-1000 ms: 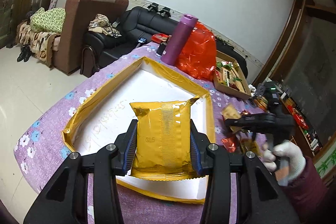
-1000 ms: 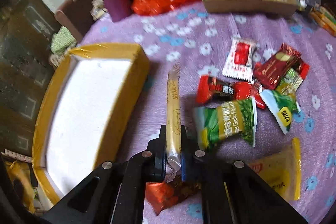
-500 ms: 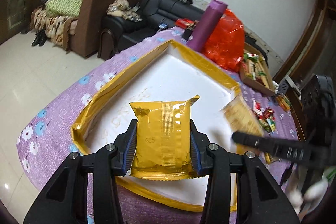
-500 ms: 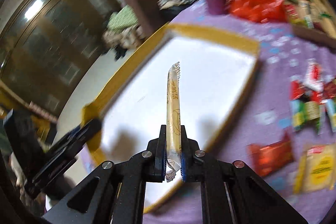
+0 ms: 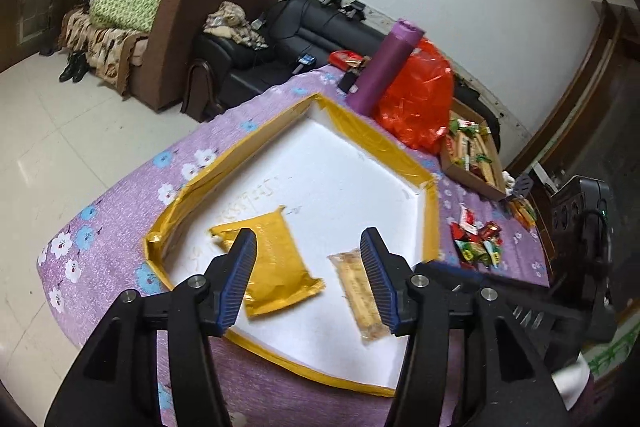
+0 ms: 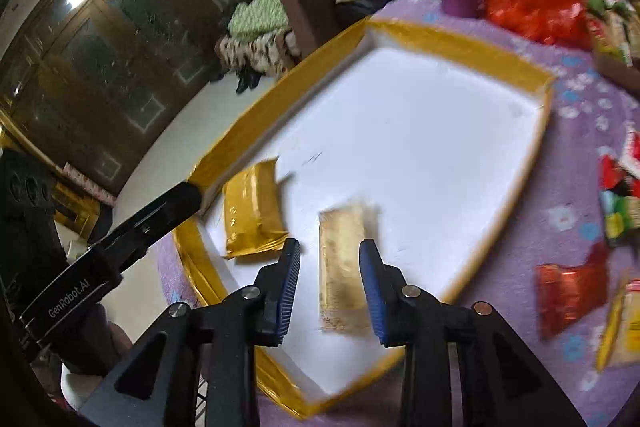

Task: Organize snacks
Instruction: 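Carry both snacks over the yellow tray and open both grippers to drop them, then grasp the red candy pack with the left gripper while the right gripper grasps the green snack pack, then move both packs over the yellow tray and release them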

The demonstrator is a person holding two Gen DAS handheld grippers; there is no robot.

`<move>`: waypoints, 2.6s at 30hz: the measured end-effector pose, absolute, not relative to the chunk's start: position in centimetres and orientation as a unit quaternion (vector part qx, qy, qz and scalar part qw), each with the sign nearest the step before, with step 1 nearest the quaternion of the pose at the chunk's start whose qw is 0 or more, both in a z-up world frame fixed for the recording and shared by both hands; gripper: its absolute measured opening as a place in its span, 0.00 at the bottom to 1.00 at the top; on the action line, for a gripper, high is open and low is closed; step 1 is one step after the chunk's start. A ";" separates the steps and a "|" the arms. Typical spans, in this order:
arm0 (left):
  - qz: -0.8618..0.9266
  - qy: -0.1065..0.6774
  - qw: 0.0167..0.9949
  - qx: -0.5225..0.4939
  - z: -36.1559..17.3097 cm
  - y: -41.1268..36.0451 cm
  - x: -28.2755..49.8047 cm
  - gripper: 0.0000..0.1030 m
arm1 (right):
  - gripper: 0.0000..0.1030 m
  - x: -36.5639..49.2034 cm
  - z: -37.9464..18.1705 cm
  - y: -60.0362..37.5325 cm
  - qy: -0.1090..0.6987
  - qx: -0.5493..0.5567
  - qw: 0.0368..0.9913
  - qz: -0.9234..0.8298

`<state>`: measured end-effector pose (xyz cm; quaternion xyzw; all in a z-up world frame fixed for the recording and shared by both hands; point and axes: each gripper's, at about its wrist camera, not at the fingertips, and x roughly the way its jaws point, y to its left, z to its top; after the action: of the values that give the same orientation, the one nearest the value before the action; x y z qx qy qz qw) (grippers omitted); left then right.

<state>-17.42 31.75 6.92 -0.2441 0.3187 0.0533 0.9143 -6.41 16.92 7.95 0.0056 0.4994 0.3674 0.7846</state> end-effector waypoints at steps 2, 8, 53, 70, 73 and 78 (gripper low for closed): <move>0.048 0.314 0.918 -0.238 7.4 31.2 -17.5 0.59 | 0.37 -5.3 8.7 14.0 0.486 0.028 0.800 0.351; 0.012 0.315 0.928 -0.201 8.3 27.6 -16.6 0.59 | 0.45 -2.9 8.9 3.1 0.469 0.091 0.839 0.261; -0.120 0.472 0.868 0.100 2.2 6.3 -3.8 0.59 | 0.48 3.0 2.6 -4.8 0.475 0.170 0.832 0.231; -0.087 0.416 0.904 -0.041 5.4 12.1 -6.9 0.27 | 0.48 1.8 4.1 -3.1 0.435 0.140 0.854 0.248; -0.050 0.402 0.911 -0.074 6.4 15.7 -8.2 0.27 | 0.48 1.4 4.3 -2.5 0.432 0.134 0.854 0.258; 0.031 0.396 0.910 -0.121 6.2 22.4 -10.2 0.27 | 0.48 -0.2 6.0 -0.2 0.420 0.119 0.852 0.288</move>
<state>-10.23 22.42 6.17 -0.1211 0.3957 0.0314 0.9098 -0.22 -0.23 5.95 0.1193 0.4202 0.2881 0.8522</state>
